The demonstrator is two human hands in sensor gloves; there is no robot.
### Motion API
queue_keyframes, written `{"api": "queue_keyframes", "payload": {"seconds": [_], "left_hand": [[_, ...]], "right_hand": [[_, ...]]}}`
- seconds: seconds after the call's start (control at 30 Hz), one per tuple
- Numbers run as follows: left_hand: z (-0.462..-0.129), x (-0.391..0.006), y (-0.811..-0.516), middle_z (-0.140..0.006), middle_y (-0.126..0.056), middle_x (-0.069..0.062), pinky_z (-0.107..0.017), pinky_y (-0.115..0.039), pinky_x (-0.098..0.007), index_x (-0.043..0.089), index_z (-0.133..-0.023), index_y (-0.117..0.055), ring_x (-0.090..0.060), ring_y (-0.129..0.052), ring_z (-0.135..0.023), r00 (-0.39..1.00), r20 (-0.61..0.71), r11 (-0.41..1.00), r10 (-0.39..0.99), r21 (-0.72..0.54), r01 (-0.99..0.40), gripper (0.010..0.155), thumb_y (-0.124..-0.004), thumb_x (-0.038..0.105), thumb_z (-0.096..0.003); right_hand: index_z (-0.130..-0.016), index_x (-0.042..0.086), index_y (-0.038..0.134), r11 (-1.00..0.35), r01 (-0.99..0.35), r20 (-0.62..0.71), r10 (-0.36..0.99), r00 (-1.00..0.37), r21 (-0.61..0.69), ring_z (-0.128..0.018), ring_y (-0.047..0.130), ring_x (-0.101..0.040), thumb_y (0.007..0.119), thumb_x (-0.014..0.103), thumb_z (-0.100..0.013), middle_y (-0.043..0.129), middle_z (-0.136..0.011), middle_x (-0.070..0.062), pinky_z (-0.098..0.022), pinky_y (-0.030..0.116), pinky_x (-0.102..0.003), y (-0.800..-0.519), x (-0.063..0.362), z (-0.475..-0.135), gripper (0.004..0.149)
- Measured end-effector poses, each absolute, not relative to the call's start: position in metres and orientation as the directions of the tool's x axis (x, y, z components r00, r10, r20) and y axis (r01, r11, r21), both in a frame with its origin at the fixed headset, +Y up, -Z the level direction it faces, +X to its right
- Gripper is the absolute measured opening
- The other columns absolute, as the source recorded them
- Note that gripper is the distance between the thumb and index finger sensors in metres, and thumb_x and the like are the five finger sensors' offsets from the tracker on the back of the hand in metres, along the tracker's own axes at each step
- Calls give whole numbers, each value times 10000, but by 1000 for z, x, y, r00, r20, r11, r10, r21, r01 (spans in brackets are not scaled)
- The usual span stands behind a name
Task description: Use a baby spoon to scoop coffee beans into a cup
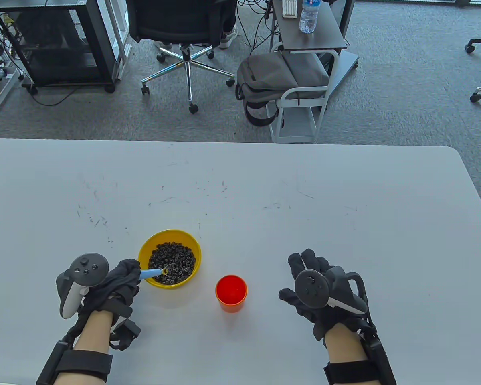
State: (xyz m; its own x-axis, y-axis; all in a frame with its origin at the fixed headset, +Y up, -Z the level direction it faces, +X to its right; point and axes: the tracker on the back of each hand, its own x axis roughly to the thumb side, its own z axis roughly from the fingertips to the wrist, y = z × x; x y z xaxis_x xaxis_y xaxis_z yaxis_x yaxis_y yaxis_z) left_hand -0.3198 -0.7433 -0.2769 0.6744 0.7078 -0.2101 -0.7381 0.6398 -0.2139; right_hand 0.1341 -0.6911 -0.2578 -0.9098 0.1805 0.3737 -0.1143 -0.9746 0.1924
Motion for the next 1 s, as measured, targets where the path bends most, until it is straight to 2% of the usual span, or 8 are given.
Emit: {"api": "queue_keyframes", "payload": {"seconds": [0.23,0.57,1.0], "left_hand": [[-276,-327,-754,-925,-738,-287,-505,-800,-566,9,-1051,-600,-373,-929,-645,519,-315,494,794,-162,-854,471,-591,204,-622],[-275,-333,-761,-924,-731,-289,-507,-808,-563,-12,-1041,-589,-364,-928,-646,372,-403,358,836,-113,-927,463,-567,180,-620],[-272,-332,-750,-922,-730,-283,-504,-811,-553,-11,-1040,-584,-353,-928,-640,308,-352,302,884,-74,-950,461,-556,182,-622]], "right_hand": [[-1093,17,358,-975,-109,380,176,-908,192,-906,429,-665,689,550,-541,320,-1083,-391,-597,492,-754,-691,134,-258,835],[-1093,17,353,-976,-106,382,173,-908,190,-908,405,-666,689,550,-541,303,-1084,-390,-600,474,-758,-691,133,-257,837],[-1093,17,349,-974,-117,380,184,-906,192,-906,405,-667,689,550,-541,300,-1083,-391,-601,469,-759,-691,134,-257,840]]}}
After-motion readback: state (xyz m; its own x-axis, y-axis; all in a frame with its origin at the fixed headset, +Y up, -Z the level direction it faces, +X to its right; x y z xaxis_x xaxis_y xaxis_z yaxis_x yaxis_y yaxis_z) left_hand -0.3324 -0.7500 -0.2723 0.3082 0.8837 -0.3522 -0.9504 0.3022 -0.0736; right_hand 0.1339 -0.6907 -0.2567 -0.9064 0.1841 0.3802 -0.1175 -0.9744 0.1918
